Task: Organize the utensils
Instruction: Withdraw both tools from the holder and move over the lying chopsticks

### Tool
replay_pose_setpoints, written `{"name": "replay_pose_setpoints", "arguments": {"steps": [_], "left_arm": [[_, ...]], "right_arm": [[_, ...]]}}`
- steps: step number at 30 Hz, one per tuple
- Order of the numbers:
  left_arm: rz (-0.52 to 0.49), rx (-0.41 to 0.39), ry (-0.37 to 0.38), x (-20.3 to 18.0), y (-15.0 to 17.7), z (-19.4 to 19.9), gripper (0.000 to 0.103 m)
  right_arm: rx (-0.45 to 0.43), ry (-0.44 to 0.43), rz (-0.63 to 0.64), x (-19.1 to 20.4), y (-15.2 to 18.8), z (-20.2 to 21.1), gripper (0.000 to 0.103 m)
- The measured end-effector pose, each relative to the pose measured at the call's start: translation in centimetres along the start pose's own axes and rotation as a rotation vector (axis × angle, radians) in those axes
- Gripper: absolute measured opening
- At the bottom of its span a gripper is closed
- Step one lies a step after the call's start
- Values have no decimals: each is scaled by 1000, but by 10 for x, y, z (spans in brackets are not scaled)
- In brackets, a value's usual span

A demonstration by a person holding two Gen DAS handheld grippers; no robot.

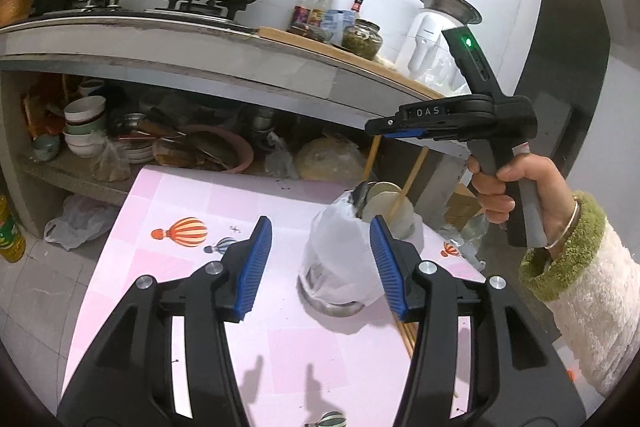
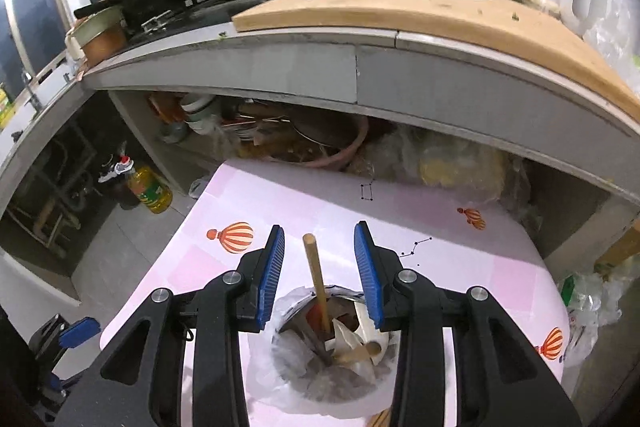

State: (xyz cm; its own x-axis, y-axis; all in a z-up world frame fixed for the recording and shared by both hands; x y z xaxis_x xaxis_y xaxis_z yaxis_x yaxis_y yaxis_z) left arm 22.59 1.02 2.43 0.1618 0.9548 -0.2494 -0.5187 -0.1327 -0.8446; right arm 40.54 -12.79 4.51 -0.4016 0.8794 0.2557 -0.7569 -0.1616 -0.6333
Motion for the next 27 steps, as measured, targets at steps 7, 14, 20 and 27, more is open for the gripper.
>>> {"name": "replay_pose_setpoints", "arguments": {"steps": [7, 14, 20, 27], "left_arm": [[16, -11, 2, 12, -2, 6, 48], [34, -6, 8, 18, -1, 3, 48], [44, 9, 14, 17, 2, -2, 48], [31, 6, 13, 14, 4, 0, 48]], "right_arm": [[-30, 33, 34, 5, -3, 6, 7], [-178, 136, 149, 23, -7, 43, 7], [-164, 123, 185, 33, 19, 32, 7], [-108, 68, 163, 36, 37, 21, 8]]}}
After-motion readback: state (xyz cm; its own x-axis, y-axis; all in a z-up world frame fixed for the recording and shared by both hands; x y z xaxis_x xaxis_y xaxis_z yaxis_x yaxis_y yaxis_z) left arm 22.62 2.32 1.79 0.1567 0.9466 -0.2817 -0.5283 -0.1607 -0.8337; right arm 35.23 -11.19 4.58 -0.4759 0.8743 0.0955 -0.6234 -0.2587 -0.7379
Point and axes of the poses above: each gripper's, at about its wrist camera, not at the fingertips, and z roughly against the way its jaws point, x to its left, y to its underside, the point moved 9 cm from there along -z, roughly the way its jaws point, and after that the axes turned 10 degrees about -y, right-handed, at the moved point
